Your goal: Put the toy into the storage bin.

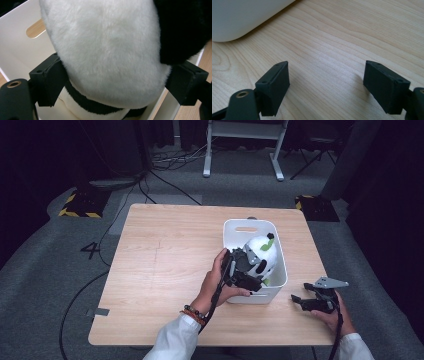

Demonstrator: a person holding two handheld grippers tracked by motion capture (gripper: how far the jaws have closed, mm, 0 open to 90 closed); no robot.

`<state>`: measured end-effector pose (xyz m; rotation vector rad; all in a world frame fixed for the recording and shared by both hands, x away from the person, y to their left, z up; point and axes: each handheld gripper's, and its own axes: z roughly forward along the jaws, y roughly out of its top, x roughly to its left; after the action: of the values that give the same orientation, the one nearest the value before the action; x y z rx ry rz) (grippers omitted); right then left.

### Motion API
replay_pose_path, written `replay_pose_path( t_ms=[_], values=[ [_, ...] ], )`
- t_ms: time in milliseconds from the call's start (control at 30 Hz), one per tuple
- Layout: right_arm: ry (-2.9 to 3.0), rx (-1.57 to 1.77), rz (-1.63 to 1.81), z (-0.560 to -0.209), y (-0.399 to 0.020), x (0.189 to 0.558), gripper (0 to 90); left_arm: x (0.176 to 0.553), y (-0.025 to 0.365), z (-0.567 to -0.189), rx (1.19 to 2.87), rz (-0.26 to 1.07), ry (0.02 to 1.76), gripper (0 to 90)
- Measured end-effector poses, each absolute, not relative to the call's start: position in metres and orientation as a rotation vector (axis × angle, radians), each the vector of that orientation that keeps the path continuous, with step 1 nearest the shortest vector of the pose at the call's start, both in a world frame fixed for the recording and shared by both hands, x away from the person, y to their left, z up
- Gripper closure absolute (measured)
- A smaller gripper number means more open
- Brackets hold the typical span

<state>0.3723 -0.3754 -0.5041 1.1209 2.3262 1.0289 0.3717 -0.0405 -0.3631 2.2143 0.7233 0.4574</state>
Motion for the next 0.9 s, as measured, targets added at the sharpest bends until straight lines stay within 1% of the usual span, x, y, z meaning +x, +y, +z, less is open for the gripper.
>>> replay_pose_path(
  t_ms=[167, 500, 900],
  values=[
    [2.326, 1.121, 1.029, -0.504, -0.375, 0.372, 21.0, 0.370, -0.039, -0.361, 2.202, 0.470, 0.717, 13.5],
    [2.326, 1.121, 1.029, -0.504, -0.375, 0.372, 21.0, 0.361, -0.029, -0.349, 2.112, 0.506, 0.697, 15.5],
    [2.326, 1.121, 1.029, -0.504, -0.375, 0.372, 21.0, 0.360, -0.020, -0.345, 2.107, 0.509, 0.674, 15.8]
  ],
)
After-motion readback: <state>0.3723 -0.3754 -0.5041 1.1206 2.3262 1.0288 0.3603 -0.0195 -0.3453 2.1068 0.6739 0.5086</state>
